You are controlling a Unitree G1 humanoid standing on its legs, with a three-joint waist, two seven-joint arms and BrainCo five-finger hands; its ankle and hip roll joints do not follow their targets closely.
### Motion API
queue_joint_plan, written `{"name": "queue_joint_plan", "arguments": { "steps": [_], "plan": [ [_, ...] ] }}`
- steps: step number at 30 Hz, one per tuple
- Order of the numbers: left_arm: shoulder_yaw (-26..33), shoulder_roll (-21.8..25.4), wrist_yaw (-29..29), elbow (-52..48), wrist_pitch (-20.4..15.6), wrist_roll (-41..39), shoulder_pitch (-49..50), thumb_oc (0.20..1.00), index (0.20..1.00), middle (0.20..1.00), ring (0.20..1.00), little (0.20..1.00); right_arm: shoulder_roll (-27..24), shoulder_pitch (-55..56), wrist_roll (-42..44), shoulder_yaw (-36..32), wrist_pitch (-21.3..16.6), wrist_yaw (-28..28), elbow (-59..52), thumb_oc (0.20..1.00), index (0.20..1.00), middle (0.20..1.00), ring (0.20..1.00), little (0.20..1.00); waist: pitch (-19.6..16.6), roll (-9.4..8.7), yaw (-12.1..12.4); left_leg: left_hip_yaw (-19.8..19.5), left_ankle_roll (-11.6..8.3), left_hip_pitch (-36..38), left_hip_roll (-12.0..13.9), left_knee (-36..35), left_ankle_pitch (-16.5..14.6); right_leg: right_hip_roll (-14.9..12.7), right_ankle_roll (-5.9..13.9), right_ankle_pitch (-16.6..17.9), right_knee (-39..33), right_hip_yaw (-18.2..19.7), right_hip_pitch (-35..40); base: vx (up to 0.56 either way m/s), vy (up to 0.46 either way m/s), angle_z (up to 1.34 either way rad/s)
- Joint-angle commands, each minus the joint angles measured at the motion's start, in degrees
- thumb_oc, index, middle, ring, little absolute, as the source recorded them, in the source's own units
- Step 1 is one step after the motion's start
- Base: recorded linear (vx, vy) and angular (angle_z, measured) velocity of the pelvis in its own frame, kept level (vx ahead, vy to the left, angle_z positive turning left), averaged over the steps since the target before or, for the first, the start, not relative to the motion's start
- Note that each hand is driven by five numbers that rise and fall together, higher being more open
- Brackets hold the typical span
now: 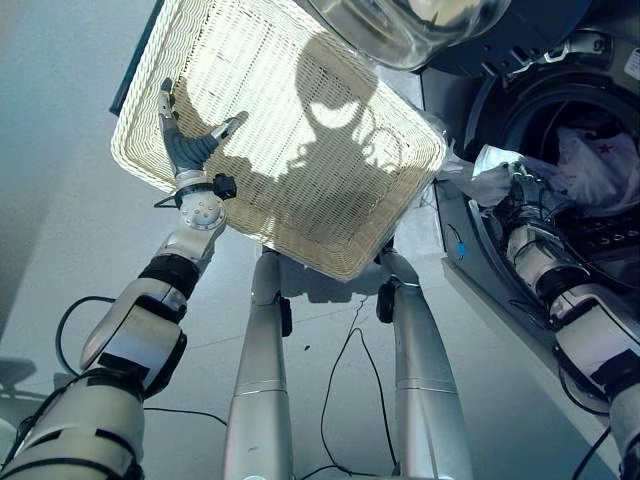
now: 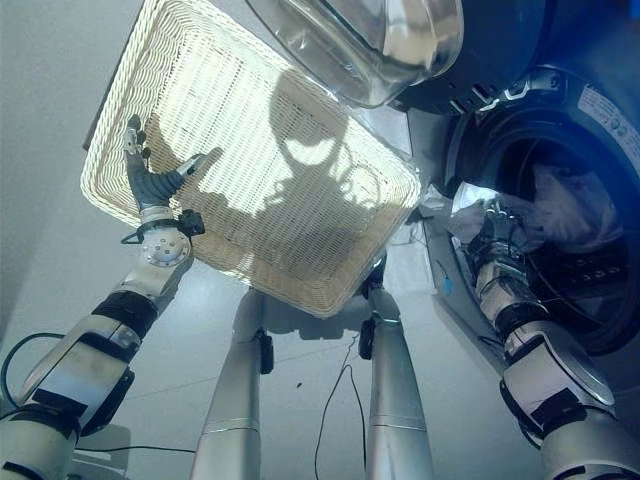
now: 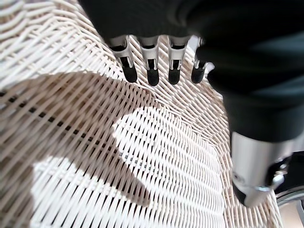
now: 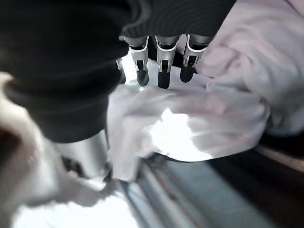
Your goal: Put the clothes into the washing machine.
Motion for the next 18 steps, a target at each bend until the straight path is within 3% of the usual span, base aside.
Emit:
{"name": "queue_joint_plan", "arguments": {
  "steps": [1, 10, 18],
  "plan": [
    [2.61, -2.48, 1.57, 1.51, -2.34, 2.82, -2.65, 1.0, 1.0, 1.0, 1.0, 1.0, -1.74, -0.23, -6.66, 3.1, 4.81, 1.98, 2.94, 0.2, 0.2, 0.2, 0.2, 0.2, -1.17, 1.26, -0.01, 3.26, 2.63, -1.13, -3.96, 6.28, -5.73, 3.45, 3.46, 10.51, -14.18, -2.77, 4.02, 0.0, 0.0, 0.0],
    [2.93, -3.13, 1.55, 1.38, -3.06, 2.94, -2.35, 1.0, 1.0, 1.0, 1.0, 1.0, -1.69, -1.84, -11.23, 4.09, 8.31, 2.71, 3.6, 0.2, 0.2, 0.2, 0.2, 0.2, -1.17, 1.63, 0.21, 3.16, 2.73, -1.51, -4.13, 6.44, -5.49, 3.33, 3.39, 10.79, -14.33, -2.66, 3.72, 0.0, 0.0, 0.0],
    [3.3, -3.36, 1.34, 1.03, -3.28, 2.52, -2.28, 1.0, 1.0, 1.0, 1.0, 1.0, -1.38, -2.4, -14.01, 4.67, 8.76, 3.19, 3.8, 0.2, 0.2, 0.2, 0.2, 0.2, -1.17, 1.9, 0.4, 3.26, 2.77, -1.85, -4.27, 6.52, -5.26, 3.2, 3.27, 10.95, -14.49, -2.67, 3.53, 0.0, 0.0, 0.0]
  ]
}}
